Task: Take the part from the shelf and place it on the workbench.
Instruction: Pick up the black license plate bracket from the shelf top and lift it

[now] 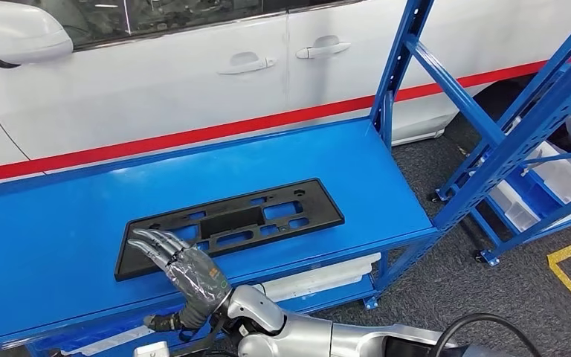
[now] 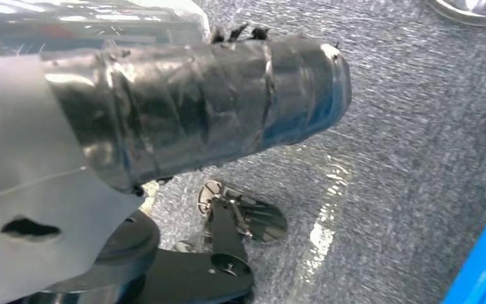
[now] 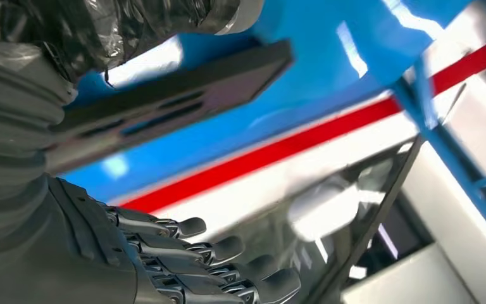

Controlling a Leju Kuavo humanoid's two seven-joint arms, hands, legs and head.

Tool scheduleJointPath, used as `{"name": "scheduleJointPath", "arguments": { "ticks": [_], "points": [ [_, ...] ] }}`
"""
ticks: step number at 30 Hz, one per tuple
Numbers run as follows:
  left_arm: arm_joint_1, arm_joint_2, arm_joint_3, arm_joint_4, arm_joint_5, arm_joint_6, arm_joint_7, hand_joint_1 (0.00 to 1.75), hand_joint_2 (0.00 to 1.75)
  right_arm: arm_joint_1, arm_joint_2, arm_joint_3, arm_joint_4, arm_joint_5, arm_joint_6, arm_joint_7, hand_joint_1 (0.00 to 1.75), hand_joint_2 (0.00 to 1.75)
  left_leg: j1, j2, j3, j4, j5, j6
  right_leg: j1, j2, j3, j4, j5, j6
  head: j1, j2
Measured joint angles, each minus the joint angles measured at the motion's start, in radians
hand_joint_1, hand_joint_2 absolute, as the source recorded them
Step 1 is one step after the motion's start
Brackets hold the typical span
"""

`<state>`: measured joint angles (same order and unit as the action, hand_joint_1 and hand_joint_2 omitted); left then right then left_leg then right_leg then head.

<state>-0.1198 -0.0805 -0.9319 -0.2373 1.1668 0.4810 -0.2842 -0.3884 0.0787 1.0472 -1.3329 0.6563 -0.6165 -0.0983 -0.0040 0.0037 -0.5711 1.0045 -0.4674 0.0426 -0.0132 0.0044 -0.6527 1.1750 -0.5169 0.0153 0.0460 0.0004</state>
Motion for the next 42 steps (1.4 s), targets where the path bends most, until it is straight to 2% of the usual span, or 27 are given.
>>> {"name": "scheduleJointPath", "arguments": {
  "ticks": [2, 3, 6, 8, 9, 12, 13, 14, 15, 16, 17, 19, 20, 22, 24, 26, 28, 29, 30, 31, 33, 35, 39, 40, 42],
  "points": [
    [-0.001, -0.006, 0.0, 0.0, -0.002, 0.002, 0.0, 0.0, 0.0, -0.006, -0.002, 0.0, 0.005, 0.1, -0.034, 0.038, 0.0, 1.75, -0.003, 0.0, -0.006, 0.013, -0.007, -0.007, 0.001, -0.003, 0.055, -0.108, 0.031, -0.004, 0.0, 0.0],
    [-0.002, -0.008, 0.0, 0.0, -0.004, 0.003, 0.0, 0.0, 0.0, -0.009, -0.003, 0.001, 0.008, 0.139, -0.043, 0.053, 0.0, 1.75, -0.004, 0.0, -0.01, 0.018, -0.009, -0.012, 0.002, -0.003, 0.064, -0.129, 0.031, -0.007, 0.0, 0.0],
    [-0.003, -0.01, 0.0, 0.0, -0.007, 0.003, 0.001, 0.0, 0.0, -0.014, -0.005, 0.001, 0.018, 0.2, -0.053, 0.083, 0.0, 1.75, -0.005, 0.001, -0.016, 0.02, -0.007, -0.021, 0.005, 0.001, 0.062, -0.131, 0.034, -0.016, -0.001, 0.0],
    [-0.004, -0.012, 0.0, 0.0, -0.011, 0.001, 0.002, 0.0, 0.0, -0.021, -0.007, 0.001, 0.03, 0.234, -0.053, 0.104, 0.0, 1.75, -0.003, 0.0, -0.024, 0.037, -0.02, -0.029, 0.002, 0.001, 0.062, -0.135, 0.038, -0.025, -0.001, 0.0],
    [-0.005, -0.013, 0.0, 0.0, -0.014, 0.0, 0.003, 0.0, 0.0, -0.029, -0.007, 0.001, 0.04, 0.254, -0.05, 0.116, 0.0, 1.75, -0.001, 0.0, -0.038, 0.067, -0.04, -0.034, -0.001, 0.001, 0.062, -0.137, 0.04, -0.03, -0.001, 0.0],
    [-0.009, -0.015, 0.0, 0.0, -0.022, -0.009, 0.008, 0.0, 0.0, -0.066, -0.009, 0.002, 0.074, 0.292, -0.036, 0.143, 0.0, 1.75, 0.005, -0.001, -0.116, 0.238, -0.121, -0.048, 0.0, 0.0, 0.062, -0.138, 0.042, -0.036, -0.002, 0.0],
    [-0.009, -0.016, 0.0, 0.0, -0.023, -0.012, 0.009, 0.0, 0.0, -0.074, -0.01, 0.002, 0.083, 0.295, -0.032, 0.146, 0.0, 1.75, 0.006, -0.001, -0.137, 0.282, -0.133, -0.049, 0.001, 0.001, 0.063, -0.138, 0.042, -0.036, -0.002, 0.0],
    [-0.009, -0.017, 0.0, 0.0, -0.024, -0.015, 0.01, 0.0, 0.0, -0.078, -0.01, 0.002, 0.091, 0.295, -0.029, 0.148, 0.0, 1.75, 0.006, -0.001, -0.146, 0.298, -0.13, -0.05, 0.001, 0.001, 0.063, -0.138, 0.042, -0.036, -0.002, 0.0],
    [-0.009, -0.017, 0.0, 0.0, -0.026, -0.018, 0.012, 0.0, 0.0, -0.083, -0.011, 0.002, 0.098, 0.295, -0.026, 0.15, 0.0, 1.75, 0.006, -0.001, -0.142, 0.284, -0.112, -0.048, 0.002, 0.002, 0.063, -0.138, 0.042, -0.036, -0.002, 0.0],
    [-0.009, -0.018, 0.0, 0.0, -0.028, -0.02, 0.014, 0.0, 0.0, -0.088, -0.011, 0.002, 0.106, 0.296, -0.023, 0.152, 0.0, 1.75, 0.006, -0.001, -0.125, 0.243, -0.083, -0.046, 0.002, 0.004, 0.064, -0.138, 0.042, -0.036, -0.002, 0.0],
    [-0.01, -0.018, 0.0, 0.0, -0.03, -0.022, 0.017, 0.0, 0.0, -0.097, -0.011, 0.002, 0.115, 0.297, -0.019, 0.156, 0.0, 1.75, 0.006, -0.002, -0.098, 0.182, -0.045, -0.042, 0.002, 0.006, 0.065, -0.138, 0.041, -0.037, -0.002, 0.0],
    [-0.013, -0.019, 0.0, 0.0, -0.036, -0.027, 0.024, 0.0, 0.0, -0.124, -0.011, 0.001, 0.139, 0.3, -0.007, 0.171, 0.0, 1.75, 0.001, -0.005, -0.044, 0.068, 0.002, -0.033, 0.004, 0.01, 0.063, -0.138, 0.042, -0.034, -0.002, 0.0],
    [-0.015, -0.02, -0.001, 0.0, -0.039, -0.029, 0.028, 0.0, 0.0, -0.139, -0.011, 0.0, 0.152, 0.302, 0.001, 0.179, 0.0, 1.75, -0.002, -0.007, -0.03, 0.035, 0.008, -0.029, 0.004, 0.012, 0.06, -0.139, 0.044, -0.031, -0.002, 0.0],
    [-0.017, -0.021, -0.002, 0.0, -0.045, -0.035, 0.036, 0.0, 0.0, -0.163, -0.013, -0.001, 0.182, 0.311, 0.025, 0.198, 0.0, 1.75, -0.007, -0.009, -0.025, 0.016, 0.006, -0.022, 0.004, 0.012, 0.056, -0.141, 0.048, -0.022, -0.002, 0.0],
    [-0.018, -0.022, -0.002, 0.0, -0.052, -0.04, 0.044, 0.0, 0.0, -0.184, -0.014, -0.002, 0.215, 0.32, 0.051, 0.215, 0.0, 1.75, -0.003, -0.007, -0.02, 0.001, 0.012, -0.012, 0.004, 0.01, 0.051, -0.136, 0.041, -0.012, -0.001, 0.0],
    [-0.021, -0.024, -0.003, 0.0, -0.058, -0.045, 0.05, 0.0, 0.0, -0.209, -0.017, -0.003, 0.25, 0.322, 0.069, 0.224, 0.0, 1.75, 0.001, -0.005, -0.014, -0.012, 0.02, -0.002, 0.004, 0.007, 0.022, -0.072, 0.002, -0.005, 0.0, 0.0],
    [-0.025, -0.028, -0.005, 0.0, -0.063, -0.051, 0.055, 0.0, 0.0, -0.228, -0.018, -0.004, 0.291, 0.322, 0.085, 0.226, 0.0, 1.75, -0.001, -0.004, -0.014, -0.013, 0.021, 0.003, 0.004, 0.006, -0.036, 0.052, -0.051, -0.001, 0.0, 0.0],
    [-0.026, -0.029, -0.007, 0.0, -0.067, -0.054, 0.058, 0.0, 0.0, -0.235, -0.018, -0.004, 0.313, 0.321, 0.097, 0.227, 0.0, 1.75, -0.001, -0.004, -0.015, -0.011, 0.021, 0.004, 0.003, 0.006, -0.06, 0.1, -0.064, 0.001, 0.0, 0.0],
    [-0.028, -0.031, -0.009, 0.0, -0.07, -0.058, 0.06, 0.0, 0.0, -0.243, -0.018, -0.004, 0.338, 0.32, 0.111, 0.227, 0.0, 1.75, -0.001, -0.004, -0.015, -0.009, 0.02, 0.004, 0.002, 0.005, -0.07, 0.119, -0.06, 0.003, 0.001, 0.0],
    [-0.029, -0.032, -0.011, 0.0, -0.073, -0.063, 0.061, 0.0, 0.0, -0.252, -0.018, -0.004, 0.361, 0.318, 0.124, 0.226, 0.0, 1.75, 0.0, -0.004, -0.016, -0.005, 0.019, 0.003, 0.0, 0.005, -0.061, 0.097, -0.038, 0.005, 0.0, 0.0],
    [-0.032, -0.036, -0.016, 0.0, -0.077, -0.072, 0.062, 0.0, 0.0, -0.278, -0.018, -0.004, 0.401, 0.311, 0.148, 0.223, 0.0, 1.75, 0.001, -0.005, -0.02, 0.007, 0.012, -0.003, -0.005, 0.001, -0.004, -0.021, 0.022, 0.009, 0.0, 0.0],
    [-0.037, -0.041, -0.022, 0.0, -0.076, -0.08, 0.065, 0.0, 0.0, -0.306, -0.014, -0.004, 0.438, 0.3, 0.173, 0.219, 0.0, 1.75, -0.002, -0.006, -0.029, 0.025, 0.005, -0.012, -0.005, -0.001, 0.037, -0.106, 0.046, 0.004, 0.0, 0.0],
    [-0.031, -0.063, -0.026, 0.0, -0.057, -0.085, 0.079, 0.0, 0.0, -0.35, -0.011, -0.004, 0.517, 0.259, 0.228, 0.207, 0.0, 1.75, -0.004, -0.006, -0.04, 0.037, -0.001, -0.027, -0.003, 0.001, 0.039, -0.122, 0.05, -0.018, 0.0, 0.0],
    [-0.027, -0.072, -0.026, 0.0, -0.053, -0.085, 0.08, 0.0, 0.0, -0.361, -0.012, -0.004, 0.536, 0.25, 0.234, 0.205, 0.0, 1.75, -0.002, -0.006, -0.049, 0.058, -0.016, -0.032, -0.005, 0.001, 0.04, -0.125, 0.053, -0.023, -0.001, 0.0],
    [-0.023, -0.086, -0.026, 0.0, -0.047, -0.087, 0.08, 0.0, 0.0, -0.38, -0.012, -0.004, 0.57, 0.234, 0.237, 0.201, 0.0, 1.75, 0.002, -0.006, -0.093, 0.157, -0.071, -0.042, -0.005, -0.001, 0.041, -0.128, 0.056, -0.03, -0.002, 0.0]
  ]
}}
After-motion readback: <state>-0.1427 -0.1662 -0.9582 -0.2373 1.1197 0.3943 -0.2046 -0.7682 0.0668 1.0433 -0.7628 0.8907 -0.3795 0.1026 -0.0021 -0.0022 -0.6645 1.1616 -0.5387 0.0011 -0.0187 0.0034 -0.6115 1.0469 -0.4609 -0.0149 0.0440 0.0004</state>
